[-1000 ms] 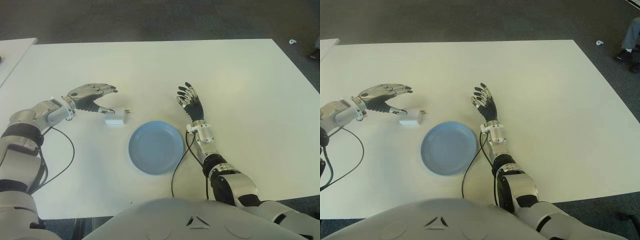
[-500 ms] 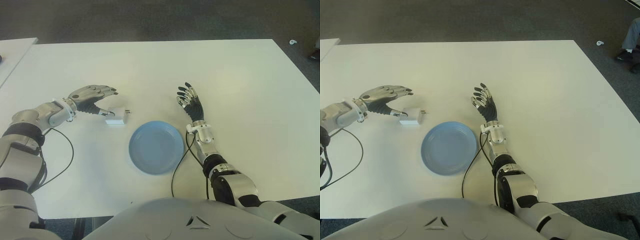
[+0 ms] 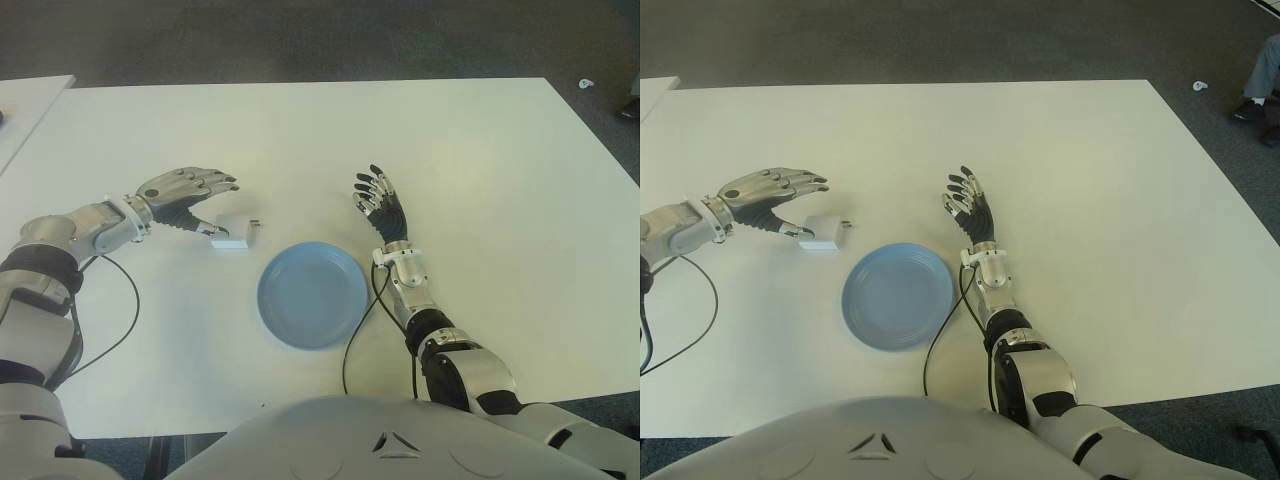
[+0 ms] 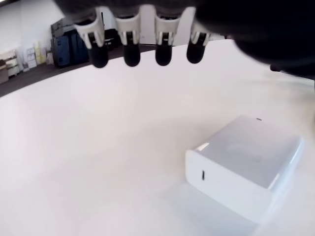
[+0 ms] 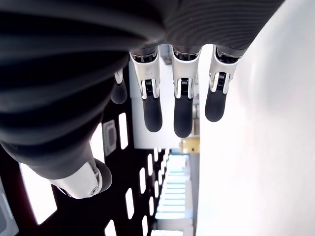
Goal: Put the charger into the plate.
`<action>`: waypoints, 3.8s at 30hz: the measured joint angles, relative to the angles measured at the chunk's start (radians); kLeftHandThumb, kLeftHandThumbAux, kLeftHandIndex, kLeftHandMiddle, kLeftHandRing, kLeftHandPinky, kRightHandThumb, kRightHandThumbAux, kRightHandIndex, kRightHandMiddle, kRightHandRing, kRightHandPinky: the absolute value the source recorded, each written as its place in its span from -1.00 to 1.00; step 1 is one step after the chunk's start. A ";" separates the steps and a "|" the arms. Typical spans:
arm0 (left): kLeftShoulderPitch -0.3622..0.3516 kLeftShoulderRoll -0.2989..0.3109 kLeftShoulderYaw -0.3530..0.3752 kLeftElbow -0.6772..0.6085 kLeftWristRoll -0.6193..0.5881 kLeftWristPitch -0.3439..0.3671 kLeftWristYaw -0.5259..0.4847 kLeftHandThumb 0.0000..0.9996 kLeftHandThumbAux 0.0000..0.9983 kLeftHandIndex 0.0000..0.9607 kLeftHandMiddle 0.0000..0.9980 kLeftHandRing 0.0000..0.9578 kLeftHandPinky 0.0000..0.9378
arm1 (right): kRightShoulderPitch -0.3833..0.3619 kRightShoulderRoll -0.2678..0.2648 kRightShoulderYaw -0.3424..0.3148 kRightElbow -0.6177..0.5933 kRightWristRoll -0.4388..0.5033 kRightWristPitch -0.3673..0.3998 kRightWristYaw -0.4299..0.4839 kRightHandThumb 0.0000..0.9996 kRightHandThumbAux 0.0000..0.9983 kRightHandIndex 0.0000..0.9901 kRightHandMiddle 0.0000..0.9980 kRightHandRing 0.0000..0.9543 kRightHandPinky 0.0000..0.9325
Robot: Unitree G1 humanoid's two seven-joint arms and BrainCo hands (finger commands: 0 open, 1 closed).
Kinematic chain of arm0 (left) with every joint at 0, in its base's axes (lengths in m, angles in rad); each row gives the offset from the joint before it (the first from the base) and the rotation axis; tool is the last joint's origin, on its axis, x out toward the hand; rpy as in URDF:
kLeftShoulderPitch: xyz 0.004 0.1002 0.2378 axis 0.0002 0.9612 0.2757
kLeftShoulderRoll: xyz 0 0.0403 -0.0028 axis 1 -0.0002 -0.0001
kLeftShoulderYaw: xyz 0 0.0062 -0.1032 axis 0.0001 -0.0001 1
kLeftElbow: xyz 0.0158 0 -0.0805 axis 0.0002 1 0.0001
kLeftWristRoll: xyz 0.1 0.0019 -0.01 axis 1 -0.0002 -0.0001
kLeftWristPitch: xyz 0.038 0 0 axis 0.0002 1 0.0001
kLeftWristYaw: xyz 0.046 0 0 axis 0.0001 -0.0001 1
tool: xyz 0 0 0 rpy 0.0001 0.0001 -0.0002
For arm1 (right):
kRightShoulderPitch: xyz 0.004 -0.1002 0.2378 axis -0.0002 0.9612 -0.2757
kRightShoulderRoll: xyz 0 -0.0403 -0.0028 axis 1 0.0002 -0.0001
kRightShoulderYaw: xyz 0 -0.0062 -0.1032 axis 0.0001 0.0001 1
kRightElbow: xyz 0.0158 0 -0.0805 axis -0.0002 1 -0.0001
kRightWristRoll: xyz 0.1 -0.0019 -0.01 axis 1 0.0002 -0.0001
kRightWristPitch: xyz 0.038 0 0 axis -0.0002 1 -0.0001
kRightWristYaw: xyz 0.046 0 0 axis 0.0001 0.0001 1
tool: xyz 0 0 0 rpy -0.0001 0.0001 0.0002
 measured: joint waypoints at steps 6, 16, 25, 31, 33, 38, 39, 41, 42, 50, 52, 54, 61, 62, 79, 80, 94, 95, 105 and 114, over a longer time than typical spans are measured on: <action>0.031 0.014 0.000 -0.036 0.008 0.020 0.029 -0.51 -0.67 -1.00 -1.00 -1.00 -1.00 | 0.000 -0.001 0.001 0.000 -0.001 0.002 -0.001 -0.61 0.42 -0.90 -0.55 -0.51 -0.53; 0.081 0.034 0.014 -0.104 0.010 0.031 0.055 -0.57 -0.69 -1.00 -1.00 -1.00 -1.00 | 0.001 -0.001 0.003 0.000 -0.002 0.004 -0.001 -0.62 0.42 -0.91 -0.54 -0.51 -0.54; 0.121 0.052 0.032 -0.152 0.009 0.056 0.057 -0.57 -0.70 -1.00 -1.00 -1.00 -1.00 | 0.001 -0.001 0.003 0.000 -0.001 0.005 -0.002 -0.63 0.41 -0.91 -0.56 -0.52 -0.55; 0.146 0.057 0.048 -0.181 0.009 0.071 0.055 -0.56 -0.70 -1.00 -1.00 -1.00 -1.00 | 0.001 -0.001 0.003 0.000 -0.001 0.006 -0.001 -0.62 0.42 -0.91 -0.55 -0.52 -0.55; 0.152 0.057 0.050 -0.186 0.009 0.075 0.050 -0.55 -0.70 -1.00 -1.00 -1.00 -1.00 | 0.001 -0.001 0.003 0.000 -0.001 0.006 -0.001 -0.61 0.42 -0.91 -0.55 -0.52 -0.55; 0.173 0.058 0.057 -0.207 0.006 0.088 0.032 -0.53 -0.71 -1.00 -1.00 -1.00 -1.00 | 0.001 -0.001 0.003 -0.001 -0.001 0.006 -0.001 -0.61 0.41 -0.91 -0.55 -0.52 -0.55; 0.177 0.058 0.058 -0.209 0.005 0.090 0.028 -0.52 -0.71 -1.00 -1.00 -1.00 -1.00 | 0.001 -0.001 0.003 -0.001 -0.001 0.006 -0.001 -0.60 0.41 -0.91 -0.55 -0.52 -0.54; 0.183 0.058 0.060 -0.213 0.004 0.092 0.021 -0.52 -0.71 -1.00 -1.00 -1.00 -1.00 | 0.001 -0.001 0.003 -0.001 -0.001 0.006 -0.001 -0.60 0.41 -0.91 -0.55 -0.52 -0.54; 0.185 0.058 0.060 -0.215 0.002 0.093 0.019 -0.52 -0.71 -1.00 -1.00 -1.00 -1.00 | 0.001 -0.001 0.003 -0.001 -0.001 0.006 -0.001 -0.60 0.42 -0.91 -0.54 -0.51 -0.54; 0.194 0.058 0.074 -0.221 -0.003 0.113 -0.004 -0.51 -0.71 -1.00 -1.00 -1.00 -1.00 | 0.002 0.000 0.003 -0.002 -0.001 0.006 -0.001 -0.60 0.42 -0.91 -0.53 -0.51 -0.53; 0.196 0.058 0.077 -0.221 -0.003 0.116 -0.007 -0.51 -0.71 -1.00 -1.00 -1.00 -1.00 | 0.002 0.000 0.003 -0.002 -0.001 0.007 -0.001 -0.59 0.42 -0.91 -0.53 -0.50 -0.54; 0.196 0.058 0.078 -0.221 -0.003 0.118 -0.008 -0.51 -0.71 -1.00 -1.00 -1.00 -1.00 | 0.002 0.000 0.003 -0.003 -0.001 0.007 -0.001 -0.60 0.43 -0.91 -0.53 -0.50 -0.54; 0.196 0.056 0.078 -0.206 -0.002 0.124 -0.008 -0.52 -0.71 -1.00 -1.00 -1.00 -1.00 | 0.002 0.000 0.003 -0.003 -0.001 0.007 -0.002 -0.62 0.43 -0.90 -0.53 -0.50 -0.53; 0.196 0.056 0.078 -0.204 -0.002 0.124 -0.008 -0.52 -0.71 -1.00 -1.00 -1.00 -1.00 | 0.002 0.000 0.003 -0.003 -0.001 0.007 -0.002 -0.62 0.43 -0.90 -0.53 -0.50 -0.53; 0.188 0.032 0.072 -0.170 -0.001 0.130 -0.019 -0.50 -0.72 -1.00 -1.00 -1.00 -1.00 | 0.006 0.001 0.003 -0.009 -0.001 0.007 -0.001 -0.62 0.36 -0.91 -0.55 -0.51 -0.55; 0.187 0.031 0.072 -0.169 -0.001 0.131 -0.022 -0.50 -0.72 -1.00 -1.00 -1.00 -1.00 | 0.006 0.001 0.003 -0.010 -0.001 0.007 0.000 -0.62 0.36 -0.91 -0.55 -0.51 -0.55; 0.170 0.020 0.045 -0.138 0.013 0.157 -0.024 -0.44 -0.70 -1.00 -1.00 -1.00 -1.00 | 0.012 0.001 0.006 -0.020 -0.001 0.007 -0.001 -0.61 0.39 -0.89 -0.54 -0.51 -0.53; 0.169 0.019 0.044 -0.136 0.017 0.160 -0.024 -0.43 -0.69 -1.00 -1.00 -1.00 -1.00 | 0.012 0.001 0.006 -0.021 -0.001 0.007 -0.001 -0.61 0.40 -0.89 -0.54 -0.51 -0.53; 0.144 0.013 0.014 -0.119 0.054 0.198 -0.020 -0.41 -0.65 -1.00 -1.00 -1.00 -1.00 | 0.015 0.002 0.006 -0.026 -0.001 0.007 0.001 -0.59 0.37 -0.89 -0.54 -0.51 -0.54; 0.127 0.012 -0.008 -0.102 0.078 0.218 -0.006 -0.44 -0.68 -1.00 -1.00 -1.00 -1.00 | 0.017 0.003 0.007 -0.031 -0.001 0.008 -0.001 -0.59 0.37 -0.89 -0.54 -0.51 -0.54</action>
